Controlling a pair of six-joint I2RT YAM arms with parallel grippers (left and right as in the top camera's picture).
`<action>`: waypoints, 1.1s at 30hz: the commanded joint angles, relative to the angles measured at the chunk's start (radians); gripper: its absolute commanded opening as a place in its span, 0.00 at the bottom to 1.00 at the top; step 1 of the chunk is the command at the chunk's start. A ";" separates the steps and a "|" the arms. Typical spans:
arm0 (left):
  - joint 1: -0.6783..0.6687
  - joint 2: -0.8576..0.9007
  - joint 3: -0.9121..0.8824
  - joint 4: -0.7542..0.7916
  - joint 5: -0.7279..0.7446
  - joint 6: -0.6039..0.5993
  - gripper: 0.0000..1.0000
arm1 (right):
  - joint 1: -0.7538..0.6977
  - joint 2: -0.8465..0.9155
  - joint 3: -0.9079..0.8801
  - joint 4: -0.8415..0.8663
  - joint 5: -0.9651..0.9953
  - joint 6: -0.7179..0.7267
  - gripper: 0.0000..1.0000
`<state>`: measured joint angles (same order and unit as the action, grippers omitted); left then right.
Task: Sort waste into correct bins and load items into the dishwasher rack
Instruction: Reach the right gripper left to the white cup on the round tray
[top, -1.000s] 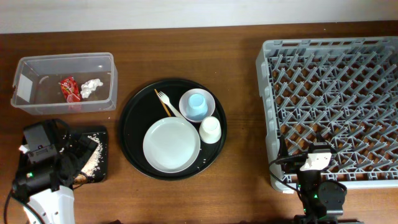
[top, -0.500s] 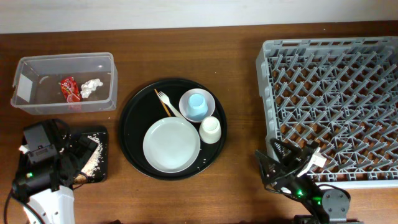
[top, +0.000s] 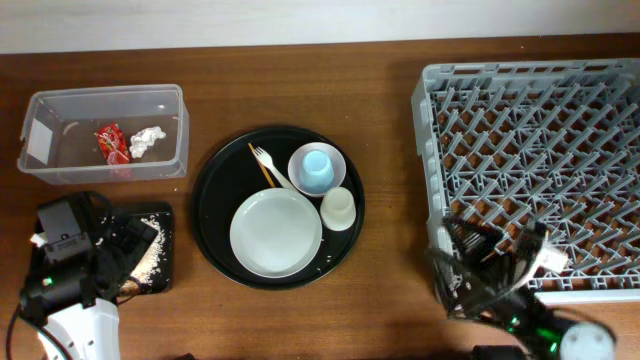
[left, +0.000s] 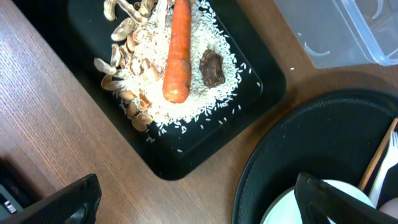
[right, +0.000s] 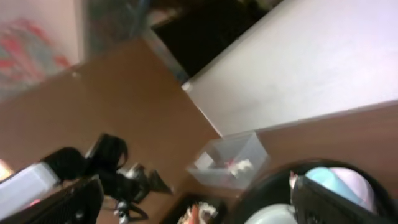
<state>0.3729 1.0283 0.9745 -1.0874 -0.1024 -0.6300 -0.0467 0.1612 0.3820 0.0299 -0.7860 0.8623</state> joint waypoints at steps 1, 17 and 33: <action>0.005 -0.008 0.018 0.001 -0.008 -0.010 0.99 | -0.007 0.176 0.219 -0.209 0.084 -0.303 0.98; 0.005 -0.008 0.018 0.001 -0.007 -0.010 0.99 | 0.633 1.004 0.651 -0.677 0.824 -0.559 0.98; 0.005 -0.008 0.018 0.001 -0.008 -0.010 0.99 | 0.778 1.465 0.740 -0.498 1.070 -0.484 0.99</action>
<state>0.3729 1.0283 0.9745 -1.0882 -0.1024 -0.6300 0.7338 1.5948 1.0973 -0.4744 0.2512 0.3672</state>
